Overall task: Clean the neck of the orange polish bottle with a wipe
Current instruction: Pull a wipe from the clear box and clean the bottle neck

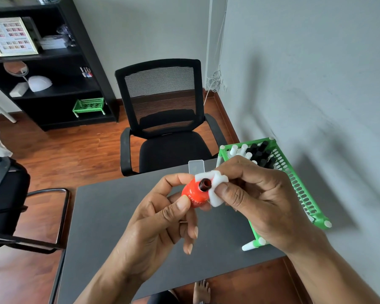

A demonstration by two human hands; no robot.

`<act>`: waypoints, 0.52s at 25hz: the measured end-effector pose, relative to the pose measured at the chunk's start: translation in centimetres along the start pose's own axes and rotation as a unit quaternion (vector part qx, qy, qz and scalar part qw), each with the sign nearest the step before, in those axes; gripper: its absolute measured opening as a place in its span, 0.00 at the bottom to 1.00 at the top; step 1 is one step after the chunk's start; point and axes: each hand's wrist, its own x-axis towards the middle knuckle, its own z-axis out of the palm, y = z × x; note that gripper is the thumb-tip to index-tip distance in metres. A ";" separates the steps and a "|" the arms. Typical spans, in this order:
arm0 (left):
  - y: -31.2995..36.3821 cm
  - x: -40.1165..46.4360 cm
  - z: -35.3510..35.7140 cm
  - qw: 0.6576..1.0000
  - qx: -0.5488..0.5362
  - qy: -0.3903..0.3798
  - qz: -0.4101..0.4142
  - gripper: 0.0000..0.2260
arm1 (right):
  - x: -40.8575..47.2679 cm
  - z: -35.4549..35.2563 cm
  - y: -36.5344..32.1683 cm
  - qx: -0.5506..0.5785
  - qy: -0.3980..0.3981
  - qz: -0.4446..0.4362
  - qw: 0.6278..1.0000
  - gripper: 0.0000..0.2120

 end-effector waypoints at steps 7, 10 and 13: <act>0.4 0.1 0.2 0.996 -0.066 -0.034 -0.051 0.15 | -0.2 -0.2 -0.2 -0.014 -0.004 -0.031 0.999 0.03; 0.9 0.3 0.1 0.992 -0.071 -0.040 -0.095 0.16 | 0.1 -0.5 -0.1 0.000 -0.025 -0.009 1.000 0.05; 0.8 0.5 0.4 0.988 -0.085 -0.021 -0.131 0.18 | 0.4 -0.4 0.1 0.005 -0.034 -0.003 0.999 0.06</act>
